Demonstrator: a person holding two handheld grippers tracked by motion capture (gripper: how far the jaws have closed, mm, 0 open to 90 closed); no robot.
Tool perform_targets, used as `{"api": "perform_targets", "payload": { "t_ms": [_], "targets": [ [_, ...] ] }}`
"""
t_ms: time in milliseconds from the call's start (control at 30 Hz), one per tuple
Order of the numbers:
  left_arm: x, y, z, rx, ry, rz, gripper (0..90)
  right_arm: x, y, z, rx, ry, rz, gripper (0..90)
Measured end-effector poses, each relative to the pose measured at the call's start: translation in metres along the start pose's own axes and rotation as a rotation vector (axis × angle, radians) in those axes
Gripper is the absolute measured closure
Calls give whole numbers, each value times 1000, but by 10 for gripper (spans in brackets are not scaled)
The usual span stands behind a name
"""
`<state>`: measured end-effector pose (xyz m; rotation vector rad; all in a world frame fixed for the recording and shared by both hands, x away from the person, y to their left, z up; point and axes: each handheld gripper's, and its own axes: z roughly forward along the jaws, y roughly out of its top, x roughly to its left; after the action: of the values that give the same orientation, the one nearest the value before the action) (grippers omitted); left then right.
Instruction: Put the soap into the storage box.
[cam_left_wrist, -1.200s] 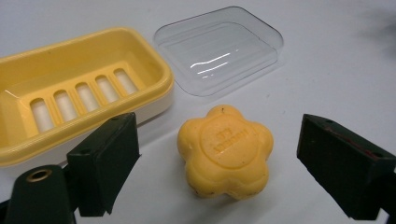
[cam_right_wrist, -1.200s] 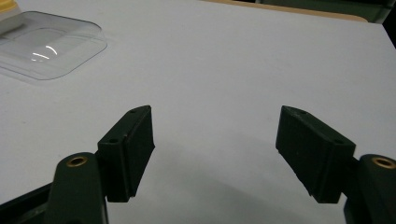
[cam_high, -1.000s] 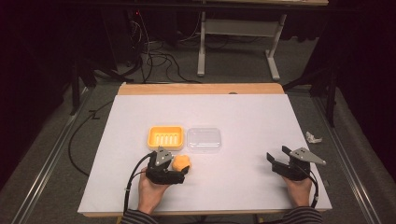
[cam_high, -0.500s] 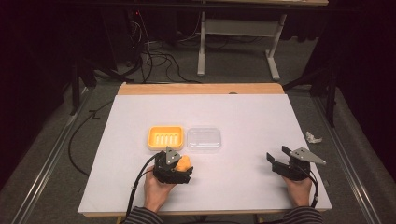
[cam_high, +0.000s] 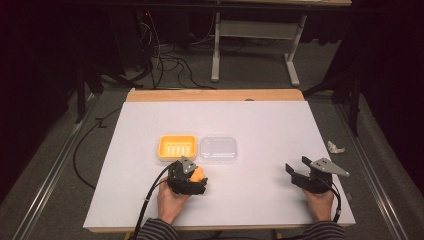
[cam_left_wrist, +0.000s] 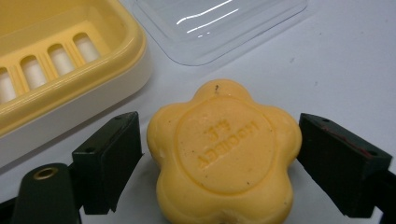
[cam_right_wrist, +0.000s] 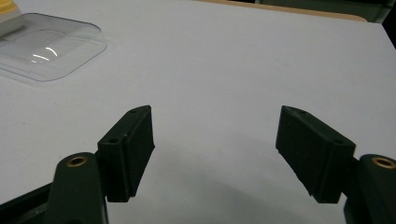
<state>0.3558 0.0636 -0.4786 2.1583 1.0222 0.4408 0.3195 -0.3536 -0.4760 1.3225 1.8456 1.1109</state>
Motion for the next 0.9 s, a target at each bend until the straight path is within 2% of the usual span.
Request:
{"api": "perform_targets", "payload": {
  "t_ms": [167, 300, 400, 900],
  "targets": [
    [0, 0, 3, 12, 2, -8, 189, 0, 0, 0, 2, 0, 1, 281],
    [1, -1, 3, 3, -21, 9, 248, 0, 0, 0, 4, 1, -2, 281],
    [0, -1, 3, 1, -13, 10, 253, 1, 0, 0, 2, -4, -7, 281],
    [4, 0, -5, -9, -40, 16, 257, 1, 0, 0, 3, -9, -2, 281]
  ]
}}
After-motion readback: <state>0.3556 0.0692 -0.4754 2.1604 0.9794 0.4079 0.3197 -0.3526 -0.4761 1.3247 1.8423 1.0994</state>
